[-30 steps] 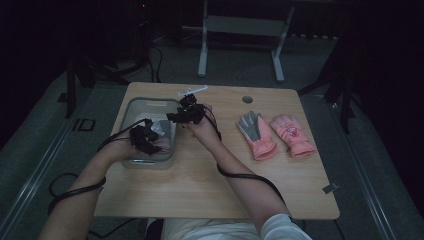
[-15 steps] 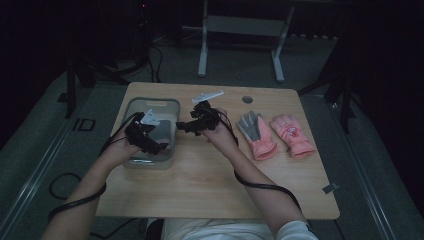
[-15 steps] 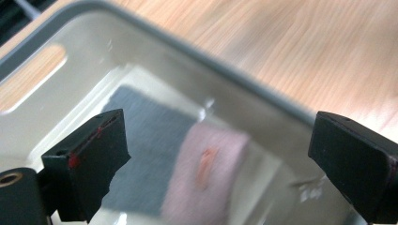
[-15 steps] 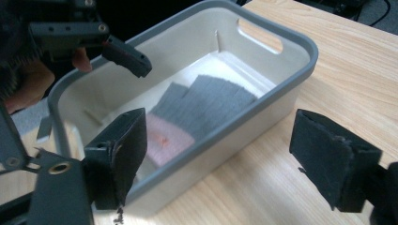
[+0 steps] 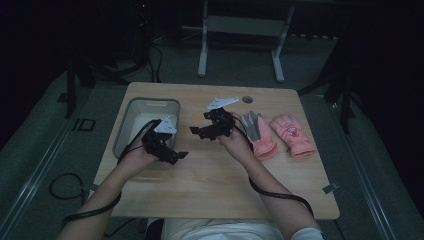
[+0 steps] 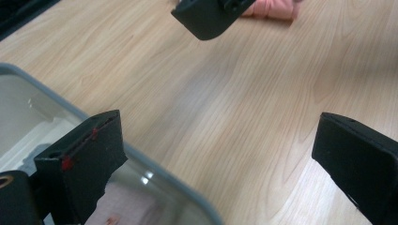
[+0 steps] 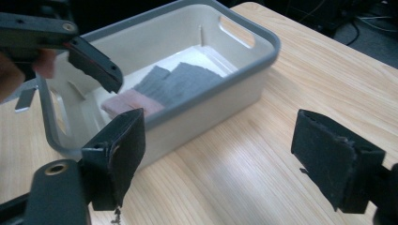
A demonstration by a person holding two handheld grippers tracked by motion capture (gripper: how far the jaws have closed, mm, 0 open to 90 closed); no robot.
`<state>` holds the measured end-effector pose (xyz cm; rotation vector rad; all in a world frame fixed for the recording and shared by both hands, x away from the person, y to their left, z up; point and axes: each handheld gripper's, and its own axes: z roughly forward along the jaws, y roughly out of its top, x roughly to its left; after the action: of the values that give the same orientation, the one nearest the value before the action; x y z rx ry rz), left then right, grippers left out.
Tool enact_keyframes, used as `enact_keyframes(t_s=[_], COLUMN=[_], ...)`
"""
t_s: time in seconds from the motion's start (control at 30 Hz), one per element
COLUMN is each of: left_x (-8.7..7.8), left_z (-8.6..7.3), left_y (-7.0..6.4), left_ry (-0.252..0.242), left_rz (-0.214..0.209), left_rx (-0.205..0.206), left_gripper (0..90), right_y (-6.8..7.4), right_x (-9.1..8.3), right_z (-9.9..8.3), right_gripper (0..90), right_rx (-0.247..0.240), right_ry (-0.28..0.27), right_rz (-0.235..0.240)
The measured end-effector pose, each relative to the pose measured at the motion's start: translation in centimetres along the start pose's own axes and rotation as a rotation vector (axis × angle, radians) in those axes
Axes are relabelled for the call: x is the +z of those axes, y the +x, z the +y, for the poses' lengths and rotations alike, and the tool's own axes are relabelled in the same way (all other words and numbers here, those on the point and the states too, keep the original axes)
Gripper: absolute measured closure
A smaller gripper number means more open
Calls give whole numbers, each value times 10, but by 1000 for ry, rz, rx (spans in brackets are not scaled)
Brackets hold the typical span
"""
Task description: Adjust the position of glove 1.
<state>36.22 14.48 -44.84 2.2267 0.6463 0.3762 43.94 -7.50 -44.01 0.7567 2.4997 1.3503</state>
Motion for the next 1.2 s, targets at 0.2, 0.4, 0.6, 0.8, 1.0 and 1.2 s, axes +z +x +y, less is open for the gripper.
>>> enact_keyframes(t_s=[0.2, 0.4, 0.6, 0.8, 1.0, 1.2], left_x=[6, 19, 32, 46, 60, 72], left_z=[7, 10, 11, 6, -3, -19], left_y=[-19, -37, -49, -61, -69, -78], left_ry=[-35, -73, -87, -81, -78, -68], left_rz=[-20, -62, -95, -132, -162, -164], left_rx=[29, 50, 53, 52, 36, 12], left_gripper=[15, 10, 10, 10, 10, 11], right_y=[-8, -13, -19, -34, -54, -77], right_x=[-16, -31, -48, -68, -86, -102], right_z=[-11, -20, -28, -37, -48, -62], right_gripper=[144, 134, 225, 404, 475, 507], right_rx=[64, 80, 45, 51, 65, 66], right_ry=[11, -30, -37, -39, -39, -15], right_rz=[-23, -17, -57, -101, -139, -201])
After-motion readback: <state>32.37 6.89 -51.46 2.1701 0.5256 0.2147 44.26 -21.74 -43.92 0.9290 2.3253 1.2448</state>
